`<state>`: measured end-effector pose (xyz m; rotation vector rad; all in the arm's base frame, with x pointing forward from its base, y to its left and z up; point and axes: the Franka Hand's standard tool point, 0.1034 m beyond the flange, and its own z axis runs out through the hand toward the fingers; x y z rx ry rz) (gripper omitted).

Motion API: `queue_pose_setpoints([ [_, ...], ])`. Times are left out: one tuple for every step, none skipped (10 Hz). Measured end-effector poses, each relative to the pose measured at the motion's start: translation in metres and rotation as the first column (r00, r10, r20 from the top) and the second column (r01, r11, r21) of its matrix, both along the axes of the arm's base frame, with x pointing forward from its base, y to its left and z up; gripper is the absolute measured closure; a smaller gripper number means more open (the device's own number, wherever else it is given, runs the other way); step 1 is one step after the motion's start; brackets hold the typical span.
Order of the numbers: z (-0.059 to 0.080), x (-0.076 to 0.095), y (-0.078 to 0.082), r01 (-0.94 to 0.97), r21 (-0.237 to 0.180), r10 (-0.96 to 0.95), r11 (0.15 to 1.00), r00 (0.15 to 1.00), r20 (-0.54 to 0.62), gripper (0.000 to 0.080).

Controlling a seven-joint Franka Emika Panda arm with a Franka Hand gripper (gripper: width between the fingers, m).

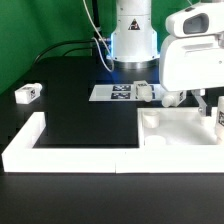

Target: Assemble one leg

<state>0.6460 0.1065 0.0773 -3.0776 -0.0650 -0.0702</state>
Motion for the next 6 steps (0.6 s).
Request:
queue_pose_setpoints([
  [-0.0001,0.0000,0.0005,0.030,0.003,-0.030,1.000,1.000,-0.002,0.0398],
  [-0.0002,-0.0001,0.0009,0.105,0.007,-0.105,0.994,0.994,-0.007,0.0514],
  [-0.0004,-0.0001,0.0010,0.151,0.009,-0.151,0.988,0.988,-0.011,0.0514],
  [-0.0004,-0.0002,0.0011,0.231,0.012,-0.230,0.973,0.973,-0.017,0.0514],
  [-0.0007,-0.0001,0.0010,0.320,0.012,-0.320,0.947,0.947,-0.021,0.0514],
  [-0.0011,-0.0004,0.0005,0.447,0.012,-0.446,0.895,0.895,-0.027,0.0514],
])
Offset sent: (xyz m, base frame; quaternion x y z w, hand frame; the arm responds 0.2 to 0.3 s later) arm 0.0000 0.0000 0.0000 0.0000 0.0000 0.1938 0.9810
